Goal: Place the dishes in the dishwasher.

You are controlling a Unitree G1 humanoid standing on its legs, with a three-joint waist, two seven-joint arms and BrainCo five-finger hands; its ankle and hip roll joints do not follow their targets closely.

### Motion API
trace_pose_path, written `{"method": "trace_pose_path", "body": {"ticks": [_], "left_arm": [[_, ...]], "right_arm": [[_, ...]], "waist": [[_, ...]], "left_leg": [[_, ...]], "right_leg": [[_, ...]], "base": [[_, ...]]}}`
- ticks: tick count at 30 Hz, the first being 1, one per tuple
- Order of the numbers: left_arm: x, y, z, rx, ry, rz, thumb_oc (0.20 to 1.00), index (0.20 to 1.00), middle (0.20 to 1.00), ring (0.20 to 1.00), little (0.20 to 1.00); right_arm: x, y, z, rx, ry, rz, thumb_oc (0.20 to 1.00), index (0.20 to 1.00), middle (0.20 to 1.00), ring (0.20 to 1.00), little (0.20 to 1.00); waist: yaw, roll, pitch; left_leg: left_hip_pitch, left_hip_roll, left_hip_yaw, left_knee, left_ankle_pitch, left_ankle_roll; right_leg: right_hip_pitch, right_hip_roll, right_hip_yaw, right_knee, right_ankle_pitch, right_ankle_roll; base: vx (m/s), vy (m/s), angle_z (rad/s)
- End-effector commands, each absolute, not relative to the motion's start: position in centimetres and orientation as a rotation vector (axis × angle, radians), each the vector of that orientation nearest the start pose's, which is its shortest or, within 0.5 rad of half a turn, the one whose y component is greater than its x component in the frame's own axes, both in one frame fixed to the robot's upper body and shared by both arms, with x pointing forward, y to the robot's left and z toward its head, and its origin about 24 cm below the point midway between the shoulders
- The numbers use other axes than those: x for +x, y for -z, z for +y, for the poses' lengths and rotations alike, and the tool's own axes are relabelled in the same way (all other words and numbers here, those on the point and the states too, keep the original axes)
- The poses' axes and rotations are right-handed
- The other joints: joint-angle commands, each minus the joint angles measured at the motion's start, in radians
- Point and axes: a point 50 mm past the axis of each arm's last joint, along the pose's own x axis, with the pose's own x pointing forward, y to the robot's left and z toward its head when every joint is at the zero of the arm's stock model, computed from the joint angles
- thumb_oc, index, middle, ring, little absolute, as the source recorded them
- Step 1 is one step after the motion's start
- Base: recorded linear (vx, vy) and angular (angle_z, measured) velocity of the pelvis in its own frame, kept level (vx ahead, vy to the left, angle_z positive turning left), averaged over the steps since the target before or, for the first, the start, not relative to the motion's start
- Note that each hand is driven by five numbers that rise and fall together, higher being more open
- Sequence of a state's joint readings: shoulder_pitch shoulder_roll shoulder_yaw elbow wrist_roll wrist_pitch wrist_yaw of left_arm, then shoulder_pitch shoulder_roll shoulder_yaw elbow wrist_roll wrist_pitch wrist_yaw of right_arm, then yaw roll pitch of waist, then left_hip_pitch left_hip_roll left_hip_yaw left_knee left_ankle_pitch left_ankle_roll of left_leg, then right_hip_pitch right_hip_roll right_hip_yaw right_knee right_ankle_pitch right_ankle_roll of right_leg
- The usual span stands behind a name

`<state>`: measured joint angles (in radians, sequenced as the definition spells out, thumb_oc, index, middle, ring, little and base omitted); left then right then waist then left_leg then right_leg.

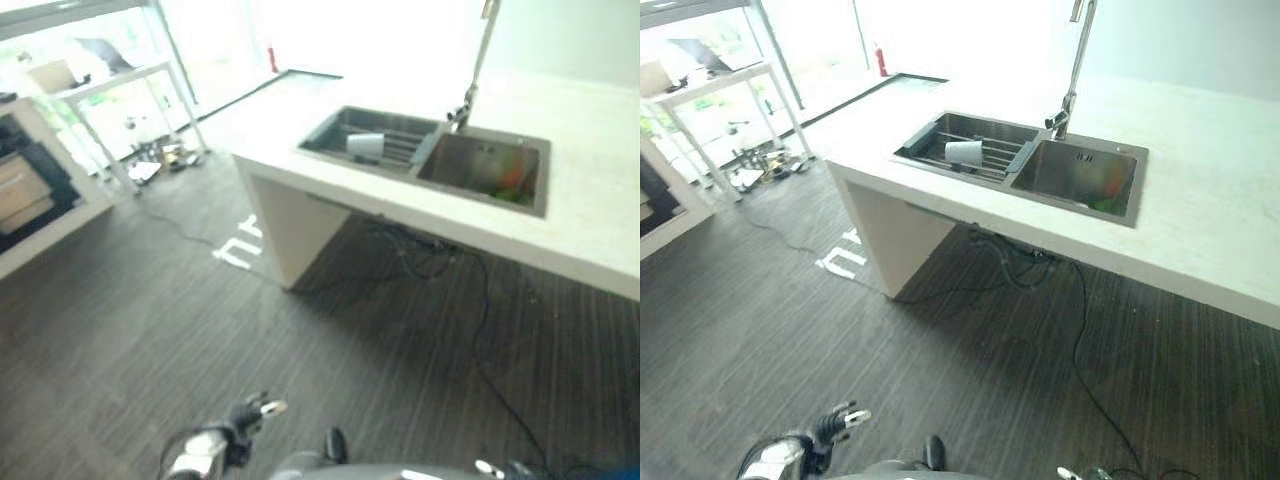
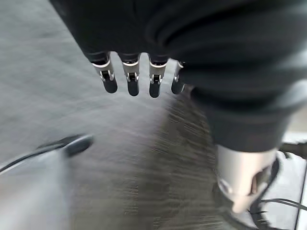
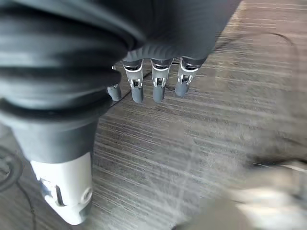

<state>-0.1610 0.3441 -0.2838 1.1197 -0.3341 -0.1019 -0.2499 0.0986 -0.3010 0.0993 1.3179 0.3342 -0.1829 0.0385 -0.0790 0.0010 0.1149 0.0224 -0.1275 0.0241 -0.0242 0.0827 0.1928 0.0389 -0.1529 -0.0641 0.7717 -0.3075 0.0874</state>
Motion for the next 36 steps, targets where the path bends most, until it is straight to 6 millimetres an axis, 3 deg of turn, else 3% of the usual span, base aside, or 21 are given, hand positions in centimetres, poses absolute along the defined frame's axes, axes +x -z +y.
{"method": "trace_pose_path", "body": {"ticks": [1,2,4,5,6,7,9,11,12,13,14,15,16,17,19,21,25,27,31,36], "left_arm": [[18.0,11.5,24.4,0.057,0.095,0.853,1.000,1.000,1.000,1.000,1.000],[18.2,11.3,24.5,0.061,0.093,0.848,1.000,1.000,1.000,1.000,1.000],[18.8,11.0,24.5,0.062,0.106,0.834,1.000,1.000,1.000,1.000,1.000],[18.8,11.0,24.5,0.062,0.106,0.834,1.000,1.000,1.000,1.000,1.000],[18.5,11.2,24.1,0.075,0.102,0.835,1.000,1.000,1.000,1.000,1.000],[18.2,11.4,24.0,0.073,0.092,0.838,1.000,1.000,1.000,1.000,1.000],[18.1,11.5,23.7,0.080,0.104,0.842,1.000,1.000,1.000,1.000,1.000],[18.3,11.5,23.3,0.081,0.118,0.842,1.000,1.000,1.000,1.000,1.000],[18.4,11.6,22.9,0.081,0.130,0.844,1.000,1.000,1.000,1.000,1.000],[18.5,11.6,22.7,0.082,0.139,0.852,1.000,1.000,1.000,1.000,1.000],[18.5,11.7,22.6,0.079,0.144,0.855,1.000,1.000,1.000,1.000,1.000],[18.2,11.8,22.5,0.062,0.143,0.859,1.000,1.000,1.000,1.000,1.000],[18.0,11.9,22.5,0.057,0.142,0.863,1.000,1.000,1.000,1.000,1.000],[17.8,12.1,22.2,0.050,0.143,0.867,1.000,1.000,1.000,1.000,1.000],[17.0,12.6,22.0,0.044,0.145,0.879,1.000,1.000,1.000,1.000,1.000],[16.3,12.9,21.9,0.031,0.145,0.882,1.000,1.000,1.000,1.000,1.000],[16.1,13.0,22.4,0.062,0.171,0.899,1.000,1.000,1.000,1.000,1.000],[16.8,12.7,23.0,0.077,0.143,0.886,1.000,1.000,1.000,1.000,1.000],[18.0,12.1,23.7,0.088,0.122,0.889,1.000,1.000,1.000,1.000,1.000],[17.2,12.6,23.9,0.078,0.097,0.940,1.000,1.000,1.000,1.000,1.000]], "right_arm": [[7.6,14.8,-27.7,-0.066,0.283,1.066,1.000,1.000,1.000,1.000,1.000],[7.7,14.9,-27.3,-0.066,0.276,1.067,1.000,1.000,1.000,1.000,1.000],[7.8,15.0,-26.9,-0.051,0.283,1.060,1.000,1.000,1.000,1.000,1.000],[7.8,15.0,-26.9,-0.051,0.283,1.060,1.000,1.000,1.000,1.000,1.000],[9.0,14.9,-26.6,-0.043,0.265,1.042,1.000,1.000,1.000,1.000,1.000],[9.6,14.8,-26.4,-0.045,0.256,1.034,1.000,1.000,1.000,1.000,1.000],[9.9,14.8,-26.3,-0.035,0.272,1.029,1.000,1.000,1.000,1.000,1.000],[10.2,14.6,-26.7,-0.040,0.280,1.017,1.000,1.000,1.000,1.000,1.000],[10.2,14.4,-27.1,-0.052,0.287,1.010,1.000,1.000,1.000,1.000,1.000],[10.4,14.2,-27.5,-0.056,0.303,1.003,1.000,1.000,1.000,1.000,1.000],[10.5,14.1,-27.8,-0.053,0.313,0.999,1.000,1.000,1.000,1.000,1.000],[10.5,13.9,-28.3,-0.056,0.317,1.000,1.000,1.000,1.000,1.000,1.000],[10.5,13.9,-28.5,-0.062,0.319,1.004,1.000,1.000,1.000,1.000,1.000],[10.3,13.9,-28.8,-0.068,0.327,1.015,1.000,1.000,1.000,1.000,1.000],[10.2,13.9,-29.0,-0.081,0.334,1.037,1.000,1.000,1.000,1.000,1.000],[10.2,13.9,-29.1,-0.088,0.338,1.035,1.000,1.000,1.000,1.000,1.000],[9.8,13.9,-29.1,-0.068,0.364,1.019,1.000,1.000,1.000,1.000,1.000],[9.4,14.1,-28.6,-0.082,0.306,1.024,1.000,1.000,1.000,1.000,1.000],[9.3,14.4,-27.9,-0.068,0.301,1.033,1.000,1.000,1.000,1.000,1.000],[8.8,14.7,-27.7,-0.062,0.311,1.057,1.000,1.000,1.000,1.000,1.000]], "waist": [[0.036,0.053,0.013],[0.034,0.050,0.021],[0.025,0.038,0.026],[0.025,0.038,0.026],[0.049,0.017,0.038],[0.056,0.016,0.041],[0.048,0.012,0.041],[0.038,-0.001,0.037],[0.026,-0.006,0.043],[0.033,-0.009,0.051],[0.034,-0.006,0.055],[0.028,0.000,0.055],[0.026,0.007,0.053],[0.030,0.015,0.049],[0.052,0.032,0.036],[0.060,0.042,0.038],[0.034,0.051,0.031],[0.025,0.048,0.023],[0.036,0.050,0.003],[0.056,0.039,-0.023]], "left_leg": [[-0.008,0.103,0.037,0.125,-0.160,-0.126],[0.018,0.098,0.045,0.113,-0.163,-0.125],[0.044,0.087,0.037,0.093,-0.163,-0.125],[0.044,0.087,0.037,0.093,-0.163,-0.125],[0.085,0.075,0.078,0.054,-0.176,-0.141],[0.090,0.080,0.089,0.053,-0.180,-0.145],[0.083,0.088,0.103,0.080,-0.186,-0.151],[0.052,0.097,0.158,0.203,-0.208,-0.165],[-0.010,0.120,0.150,0.362,-0.144,-0.204],[-0.070,0.139,0.132,0.444,-0.089,-0.236],[-0.085,0.159,0.128,0.433,-0.080,-0.245],[-0.068,0.190,0.147,0.353,-0.088,-0.242],[-0.050,0.219,0.157,0.250,-0.059,-0.250],[-0.051,0.245,0.114,0.149,-0.015,-0.265],[-0.052,0.289,-0.020,0.024,0.023,-0.296],[-0.044,0.301,-0.053,0.004,0.007,-0.307],[-0.026,0.282,0.019,0.029,-0.042,-0.294],[-0.014,0.249,0.029,0.039,-0.081,-0.261],[-0.005,0.201,0.032,0.029,-0.117,-0.221],[0.011,0.172,0.072,0.009,-0.138,-0.191]], "right_leg": [[-0.053,-0.022,-0.043,-0.196,0.288,0.000],[-0.073,-0.003,-0.058,-0.222,0.262,-0.004],[-0.086,0.083,-0.066,-0.367,0.214,-0.010],[-0.086,0.083,-0.066,-0.367,0.214,-0.010],[-0.119,0.079,-0.216,-0.487,0.254,0.008],[-0.124,0.062,-0.228,-0.487,0.268,0.011],[-0.096,0.088,-0.171,-0.532,0.243,0.001],[-0.057,0.089,-0.167,-0.581,0.239,-0.010],[-0.024,0.109,-0.116,-0.599,0.225,-0.037],[0.003,0.102,-0.132,-0.606,0.216,-0.053],[0.017,0.101,-0.127,-0.609,0.209,-0.056],[0.033,0.094,-0.119,-0.619,0.204,-0.051],[0.046,0.095,-0.116,-0.629,0.199,-0.044],[0.063,0.097,-0.092,-0.639,0.187,-0.040],[0.076,0.088,-0.047,-0.633,0.164,-0.033],[0.087,0.067,-0.021,-0.618,0.143,-0.019],[0.092,-0.007,-0.029,-0.607,0.155,0.044],[0.070,-0.060,-0.021,-0.619,0.192,0.082],[0.052,-0.108,-0.017,-0.658,0.251,0.096],[0.019,-0.122,-0.054,-0.634,0.296,0.101]], "base": [[0.26,0.190,0.00],[0.23,0.105,-0.22],[0.14,-0.025,-0.35],[0.15,-0.116,0.08],[0.09,-0.122,0.46],[0.09,-0.155,0.08],[0.02,-0.112,-0.56],[0.01,-0.113,0.20],[0.00,-0.075,0.43],[0.02,-0.013,0.29],[0.08,0.140,0.01],[0.17,0.247,-0.38],[0.27,0.348,-0.76],[0.32,0.371,-0.90],[0.34,0.368,-0.88],[0.24,0.316,-0.95],[0.20,0.357,-0.66],[0.14,0.341,-0.14],[0.06,0.237,-0.61],[0.03,0.133,-0.43]]}}
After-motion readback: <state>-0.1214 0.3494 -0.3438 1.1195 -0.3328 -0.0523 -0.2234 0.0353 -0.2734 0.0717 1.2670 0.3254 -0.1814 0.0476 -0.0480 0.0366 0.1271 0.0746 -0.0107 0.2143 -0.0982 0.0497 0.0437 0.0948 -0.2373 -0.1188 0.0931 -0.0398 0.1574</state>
